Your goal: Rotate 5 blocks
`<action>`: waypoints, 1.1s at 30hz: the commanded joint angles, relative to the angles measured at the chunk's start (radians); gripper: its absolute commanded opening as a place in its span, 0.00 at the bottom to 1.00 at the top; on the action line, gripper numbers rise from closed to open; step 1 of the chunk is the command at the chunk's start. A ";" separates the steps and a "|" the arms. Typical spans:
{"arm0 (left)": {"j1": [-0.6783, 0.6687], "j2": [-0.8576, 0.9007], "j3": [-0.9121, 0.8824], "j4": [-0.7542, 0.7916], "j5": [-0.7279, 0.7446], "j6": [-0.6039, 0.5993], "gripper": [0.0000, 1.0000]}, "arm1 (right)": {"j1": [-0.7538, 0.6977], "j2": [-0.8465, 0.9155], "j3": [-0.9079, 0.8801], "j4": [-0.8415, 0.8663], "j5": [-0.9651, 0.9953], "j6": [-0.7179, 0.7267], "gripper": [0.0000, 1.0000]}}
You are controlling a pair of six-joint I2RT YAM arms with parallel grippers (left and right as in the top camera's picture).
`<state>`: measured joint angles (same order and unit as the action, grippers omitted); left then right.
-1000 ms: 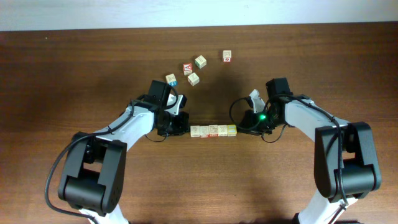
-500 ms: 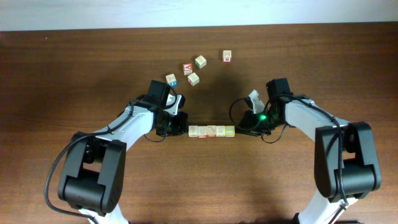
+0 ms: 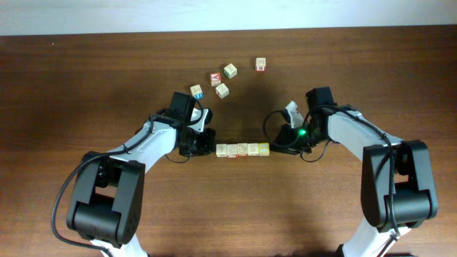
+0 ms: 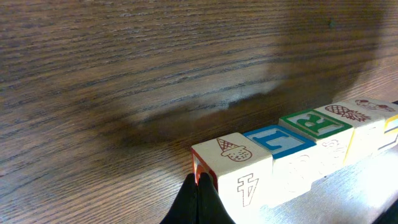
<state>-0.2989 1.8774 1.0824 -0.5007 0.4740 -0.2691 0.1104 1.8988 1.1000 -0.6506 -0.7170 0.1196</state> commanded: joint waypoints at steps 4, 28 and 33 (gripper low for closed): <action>-0.006 0.006 -0.002 0.003 0.046 0.008 0.00 | 0.043 -0.036 0.054 0.000 -0.066 0.020 0.04; -0.006 0.006 -0.002 0.003 0.045 0.008 0.00 | 0.151 -0.036 0.205 -0.079 -0.058 0.047 0.04; -0.006 0.006 -0.002 0.003 0.045 0.008 0.00 | 0.170 -0.036 0.209 -0.083 -0.058 0.047 0.04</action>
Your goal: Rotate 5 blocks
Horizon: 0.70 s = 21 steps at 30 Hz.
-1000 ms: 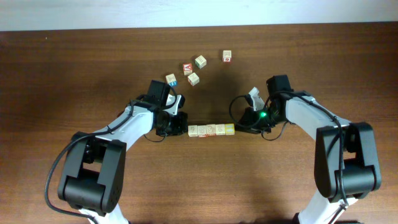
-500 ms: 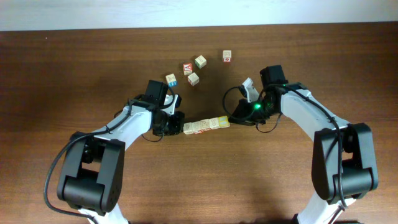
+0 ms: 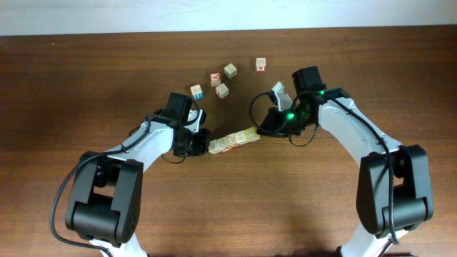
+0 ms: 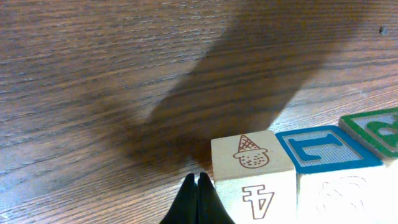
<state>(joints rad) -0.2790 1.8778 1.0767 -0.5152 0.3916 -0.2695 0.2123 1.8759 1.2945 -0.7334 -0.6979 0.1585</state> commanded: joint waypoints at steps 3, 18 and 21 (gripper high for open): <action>-0.026 0.006 0.004 0.018 0.128 0.009 0.00 | 0.075 -0.013 0.014 -0.002 -0.077 0.008 0.04; -0.026 0.006 0.004 0.018 0.128 0.009 0.00 | 0.104 -0.013 0.059 -0.036 -0.077 0.015 0.04; -0.026 0.006 0.004 0.017 0.128 0.009 0.00 | 0.118 -0.013 0.068 -0.037 -0.071 0.015 0.04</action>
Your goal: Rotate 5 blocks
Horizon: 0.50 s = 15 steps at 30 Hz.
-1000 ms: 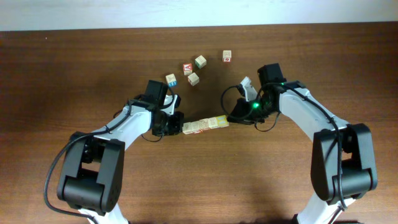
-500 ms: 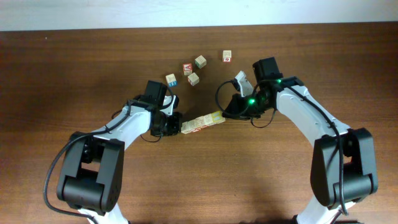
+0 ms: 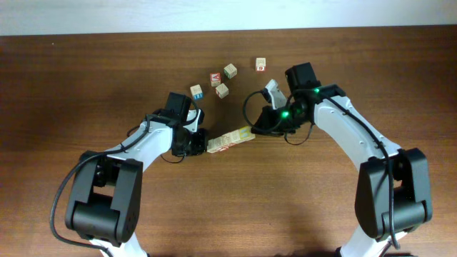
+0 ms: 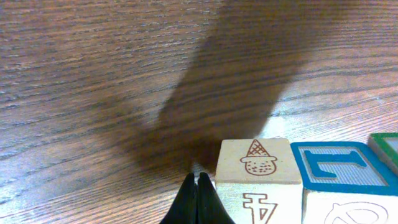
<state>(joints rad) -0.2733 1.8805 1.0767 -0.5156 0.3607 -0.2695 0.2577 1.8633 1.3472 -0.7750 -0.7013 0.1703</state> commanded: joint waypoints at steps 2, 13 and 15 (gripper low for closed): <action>-0.032 0.003 0.004 0.017 0.159 0.009 0.00 | 0.079 0.000 0.016 0.004 -0.062 0.003 0.04; -0.032 0.003 0.004 0.017 0.159 0.009 0.00 | 0.090 0.000 0.020 0.004 -0.063 0.012 0.04; -0.032 0.003 0.004 0.018 0.159 0.009 0.00 | 0.093 0.000 0.020 0.005 -0.062 0.014 0.04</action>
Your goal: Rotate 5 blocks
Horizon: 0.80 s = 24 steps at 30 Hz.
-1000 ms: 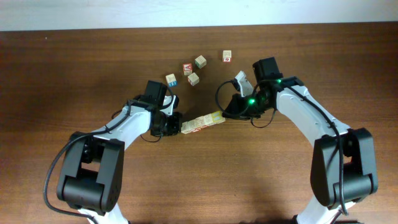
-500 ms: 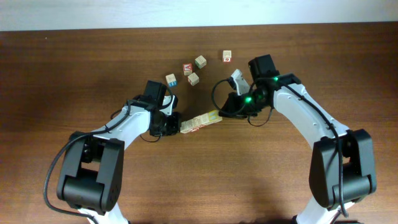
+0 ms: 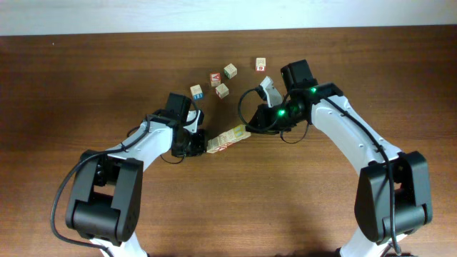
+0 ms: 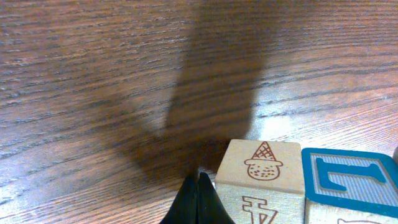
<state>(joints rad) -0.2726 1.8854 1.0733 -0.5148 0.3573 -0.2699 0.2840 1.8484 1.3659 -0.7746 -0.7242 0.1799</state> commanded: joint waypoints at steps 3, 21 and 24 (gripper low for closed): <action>-0.032 -0.002 0.008 0.017 0.163 0.009 0.00 | 0.071 0.014 0.002 0.004 -0.039 0.005 0.04; -0.032 -0.002 0.008 0.018 0.163 0.009 0.00 | 0.110 0.014 0.008 0.014 -0.034 0.023 0.04; -0.032 -0.002 0.008 0.018 0.163 0.009 0.00 | 0.117 0.014 0.008 0.023 -0.016 0.039 0.04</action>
<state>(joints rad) -0.2722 1.8854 1.0733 -0.5140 0.3584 -0.2695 0.3500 1.8294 1.3914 -0.7517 -0.7853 0.2096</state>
